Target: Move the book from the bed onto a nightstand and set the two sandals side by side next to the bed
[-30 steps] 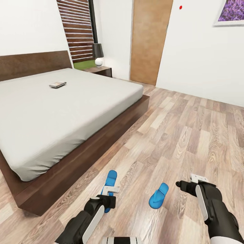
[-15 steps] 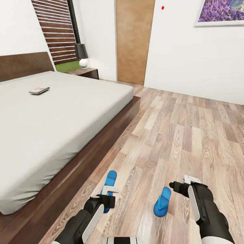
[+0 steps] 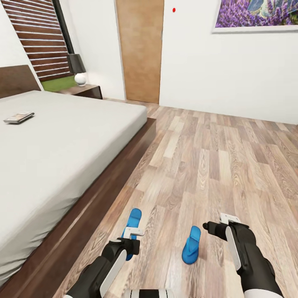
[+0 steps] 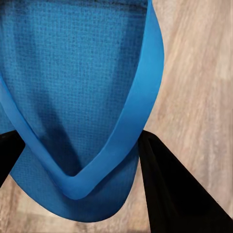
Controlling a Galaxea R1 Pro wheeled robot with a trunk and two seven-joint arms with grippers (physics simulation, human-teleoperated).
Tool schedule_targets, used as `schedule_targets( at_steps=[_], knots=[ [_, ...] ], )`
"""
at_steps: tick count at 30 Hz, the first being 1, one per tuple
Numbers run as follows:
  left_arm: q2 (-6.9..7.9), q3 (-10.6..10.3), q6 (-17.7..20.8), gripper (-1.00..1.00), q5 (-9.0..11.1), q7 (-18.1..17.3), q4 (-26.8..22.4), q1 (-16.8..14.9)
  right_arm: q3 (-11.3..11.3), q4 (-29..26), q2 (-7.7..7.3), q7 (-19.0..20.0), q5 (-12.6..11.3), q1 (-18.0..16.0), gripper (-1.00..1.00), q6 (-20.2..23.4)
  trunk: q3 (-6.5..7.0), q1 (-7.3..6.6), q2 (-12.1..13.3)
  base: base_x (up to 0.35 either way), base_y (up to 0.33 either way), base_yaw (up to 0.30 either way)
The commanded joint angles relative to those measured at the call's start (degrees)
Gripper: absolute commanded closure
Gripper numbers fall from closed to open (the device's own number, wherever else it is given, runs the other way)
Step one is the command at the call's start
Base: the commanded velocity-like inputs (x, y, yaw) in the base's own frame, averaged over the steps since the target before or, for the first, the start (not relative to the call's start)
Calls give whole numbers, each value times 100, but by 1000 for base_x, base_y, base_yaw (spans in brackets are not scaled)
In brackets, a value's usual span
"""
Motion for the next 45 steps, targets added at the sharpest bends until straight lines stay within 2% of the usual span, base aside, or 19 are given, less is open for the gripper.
schedule_targets(
  at_steps=[1,5,8,9,12,21,26,37,45],
  knots=[
    [9,-4,16,100,60,41,0,-2,8,0,7,2,1,-6,-100,22,-5,-1,-2,6,5,-267],
    [55,67,8,100,66,24,25,0,88,92,12,-17,4,-22,-100,18,-5,-1,-2,2,2,-267],
    [67,86,6,100,65,7,30,4,127,324,13,-30,-1,-69,-100,13,-5,-1,-2,1,1,-267],
    [73,98,5,100,69,10,33,6,160,559,18,-20,-13,-144,-100,7,-5,-1,-2,0,0,-267],
    [76,104,4,100,74,4,35,7,196,645,21,4,-21,-178,-100,0,-5,-1,-2,0,0,-267],
    [70,98,4,100,88,-18,35,7,527,687,22,1,9,-186,-100,-73,-5,-1,-2,0,0,-267],
    [77,98,4,100,80,-14,35,7,589,688,20,7,-10,-186,-100,-152,-5,-1,-2,0,82,-267],
    [72,92,4,100,104,-45,85,7,724,718,24,2,11,-176,-100,-175,-5,-1,-2,0,287,-267],
    [58,69,-8,100,34,37,112,7,792,716,23,1,10,-167,-100,-177,-5,-1,-2,0,104,-267]
  ],
)
